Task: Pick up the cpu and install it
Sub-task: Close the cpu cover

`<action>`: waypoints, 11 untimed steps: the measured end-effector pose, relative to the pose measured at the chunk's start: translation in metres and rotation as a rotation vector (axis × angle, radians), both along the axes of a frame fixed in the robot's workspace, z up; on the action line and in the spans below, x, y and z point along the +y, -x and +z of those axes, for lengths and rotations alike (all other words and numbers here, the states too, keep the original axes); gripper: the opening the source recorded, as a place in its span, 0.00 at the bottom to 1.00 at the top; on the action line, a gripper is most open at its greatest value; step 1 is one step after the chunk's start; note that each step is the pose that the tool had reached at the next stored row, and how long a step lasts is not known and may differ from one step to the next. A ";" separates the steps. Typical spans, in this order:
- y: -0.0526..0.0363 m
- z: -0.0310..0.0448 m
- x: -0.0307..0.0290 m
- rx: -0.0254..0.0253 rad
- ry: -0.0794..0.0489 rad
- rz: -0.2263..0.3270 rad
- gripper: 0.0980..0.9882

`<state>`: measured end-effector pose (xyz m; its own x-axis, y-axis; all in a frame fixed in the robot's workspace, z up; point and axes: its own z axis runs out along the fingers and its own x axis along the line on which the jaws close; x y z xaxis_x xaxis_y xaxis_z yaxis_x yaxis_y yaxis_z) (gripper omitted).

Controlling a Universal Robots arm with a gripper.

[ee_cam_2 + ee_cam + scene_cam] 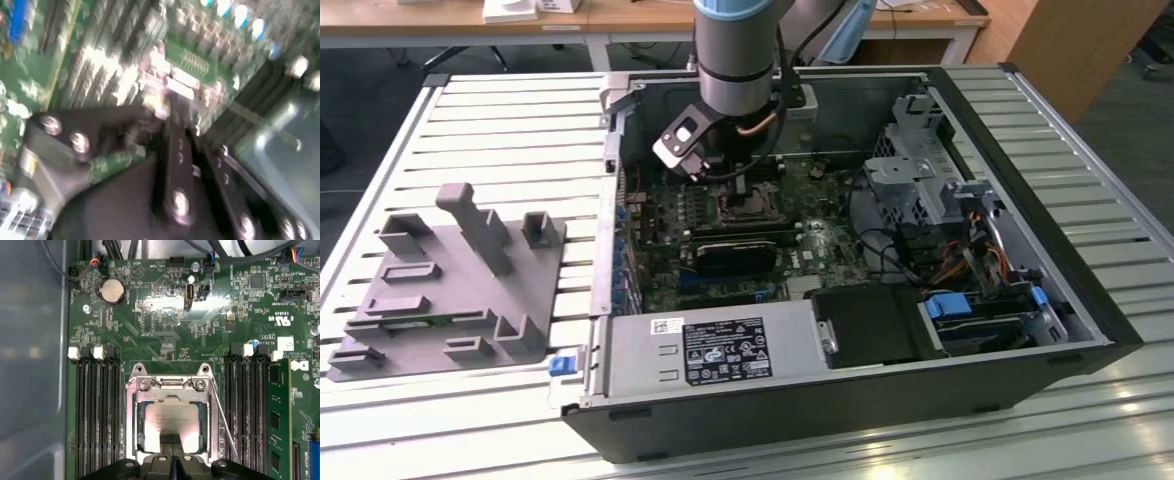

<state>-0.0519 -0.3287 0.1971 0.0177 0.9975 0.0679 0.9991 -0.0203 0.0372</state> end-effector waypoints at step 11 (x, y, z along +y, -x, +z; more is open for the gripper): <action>-0.0029 0.0161 0.0007 -0.0006 -0.001 0.000 0.01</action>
